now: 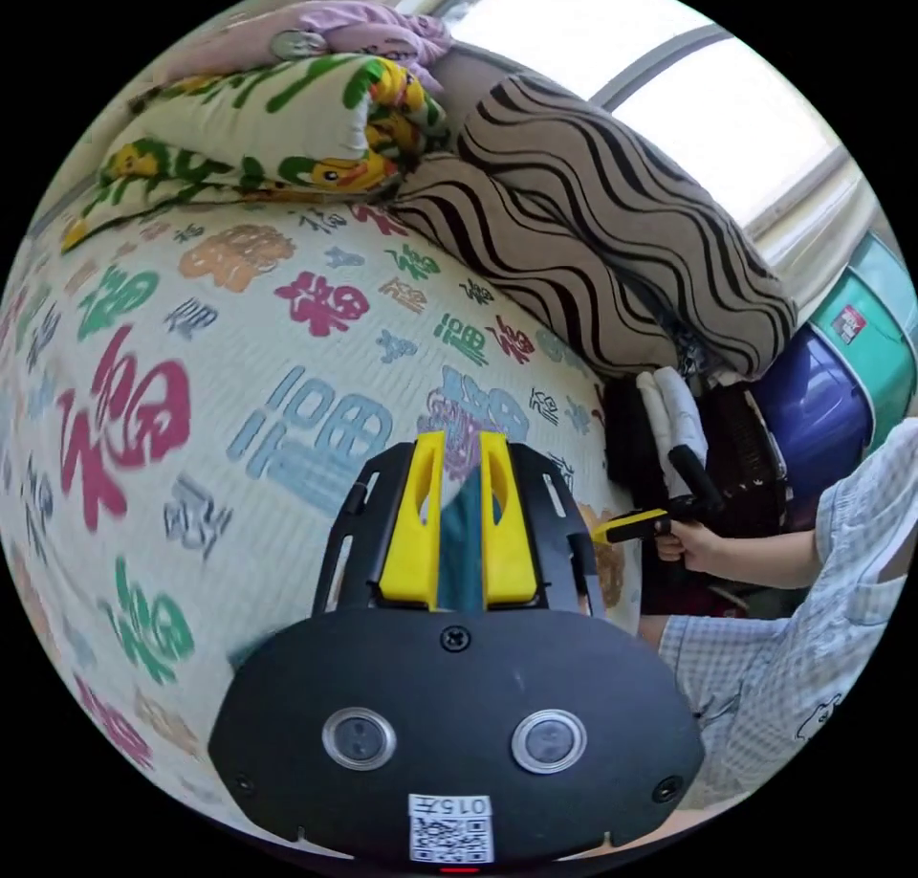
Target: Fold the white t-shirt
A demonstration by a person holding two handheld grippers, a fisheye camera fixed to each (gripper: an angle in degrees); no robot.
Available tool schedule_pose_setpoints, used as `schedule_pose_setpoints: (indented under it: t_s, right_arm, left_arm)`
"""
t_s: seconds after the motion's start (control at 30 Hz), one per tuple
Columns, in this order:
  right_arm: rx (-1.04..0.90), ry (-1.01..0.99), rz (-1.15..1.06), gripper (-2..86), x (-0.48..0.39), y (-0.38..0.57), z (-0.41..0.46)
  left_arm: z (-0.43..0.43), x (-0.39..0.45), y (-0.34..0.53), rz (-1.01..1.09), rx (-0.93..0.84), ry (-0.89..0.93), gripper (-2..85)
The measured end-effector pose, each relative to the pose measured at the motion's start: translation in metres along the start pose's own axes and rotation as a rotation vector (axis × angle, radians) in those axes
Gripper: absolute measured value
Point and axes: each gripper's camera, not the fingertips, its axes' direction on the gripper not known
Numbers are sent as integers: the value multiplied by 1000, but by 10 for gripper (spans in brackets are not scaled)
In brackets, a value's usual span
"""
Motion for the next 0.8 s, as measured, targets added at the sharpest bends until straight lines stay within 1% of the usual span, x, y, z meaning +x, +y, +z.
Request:
schedule_pose_setpoints:
  t_s: [0.03, 0.1, 0.13, 0.2, 0.23, 0.3, 0.37, 0.4, 0.53, 0.6, 0.73, 0.8]
  right_arm:
    - [-3, 17, -17, 37, -6, 1, -1]
    - [-5, 81, -154, 52, -47, 7, 2]
    - [-17, 89, -199, 53, -60, 8, 6]
    - [-95, 42, -362, 59, -113, 11, 33]
    - [-120, 23, -393, 61, -125, 11, 43]
    - [-235, -55, -485, 71, -175, 13, 88]
    - [-310, -70, -549, 75, -213, 17, 124]
    - [-350, -45, -590, 77, -236, 22, 147]
    - [-468, 65, -653, 75, -291, 39, 212]
    - [-507, 179, -661, 55, -314, 52, 243]
    - [-515, 237, -664, 6, -338, 67, 261]
    - [-473, 222, -660, -2, -355, 75, 256]
  left_arm:
    - [-8, 1, 19, -31, 13, -17, 67]
    - [-37, 4, 104, -190, 47, -99, 70]
    - [-44, 5, 127, -237, 50, -123, 71]
    - [-70, 11, 215, -429, 33, -239, 74]
    - [-76, 13, 235, -471, 29, -268, 76]
    - [-97, 21, 307, -623, 4, -350, 86]
    - [-107, 23, 348, -701, -13, -388, 93]
    - [-111, 23, 370, -737, -9, -406, 93]
    - [-109, 11, 414, -791, -14, -360, 90]
    - [-104, 1, 433, -804, -11, -319, 78]
    - [-103, -9, 457, -816, -11, -253, 13]
    - [-113, -7, 472, -784, 44, -222, 0]
